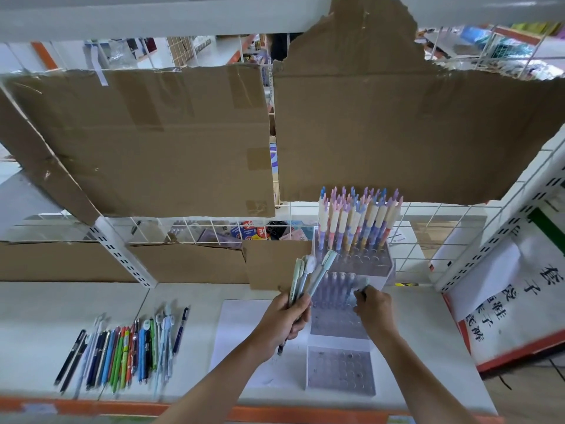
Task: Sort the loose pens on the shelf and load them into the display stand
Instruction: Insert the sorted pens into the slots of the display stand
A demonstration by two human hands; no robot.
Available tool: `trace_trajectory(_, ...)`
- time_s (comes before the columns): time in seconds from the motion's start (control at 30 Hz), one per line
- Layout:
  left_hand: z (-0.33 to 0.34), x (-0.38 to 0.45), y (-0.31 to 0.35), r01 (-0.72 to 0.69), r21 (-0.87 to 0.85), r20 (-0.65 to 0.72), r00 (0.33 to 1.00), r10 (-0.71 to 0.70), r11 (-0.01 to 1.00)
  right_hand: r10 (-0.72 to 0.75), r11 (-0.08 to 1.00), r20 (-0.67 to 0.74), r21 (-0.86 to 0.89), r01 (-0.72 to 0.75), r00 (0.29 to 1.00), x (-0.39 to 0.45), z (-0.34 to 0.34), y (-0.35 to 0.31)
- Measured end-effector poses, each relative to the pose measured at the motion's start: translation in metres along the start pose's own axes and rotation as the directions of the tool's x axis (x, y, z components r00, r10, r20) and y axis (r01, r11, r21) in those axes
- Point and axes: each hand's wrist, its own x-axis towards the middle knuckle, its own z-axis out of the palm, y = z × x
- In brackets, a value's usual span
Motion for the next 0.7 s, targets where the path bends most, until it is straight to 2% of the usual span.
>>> trace_trajectory(0.27, 0.001, 0.0, 0.002, -0.026, 0.002, 0.012, 1.0, 0.026, 1.0, -0.025, 0.997, 0.022, -0.075, 0.027, 0.999, -0.008, 0.0, -0.011)
trace_trajectory(0.43, 0.001, 0.0, 0.001, -0.036, -0.008, 0.006, 0.999, 0.036, 0.999, 0.017, 1.0, 0.047, -0.027, -0.015, 0.999, -0.012, -0.007, -0.008)
trace_trajectory(0.57, 0.004, 0.002, 0.001, -0.052, 0.003, 0.016, 0.999, 0.052, 0.999, 0.002, 0.991, 0.008, 0.136, -0.003, 1.0, -0.033, -0.031, -0.021)
trace_trajectory(0.7, 0.016, 0.007, 0.0, -0.046, 0.024, 0.041, 0.998, 0.045, 0.999, -0.159, 0.924, 0.163, 0.373, 0.089, 0.974, -0.064, -0.051, -0.051)
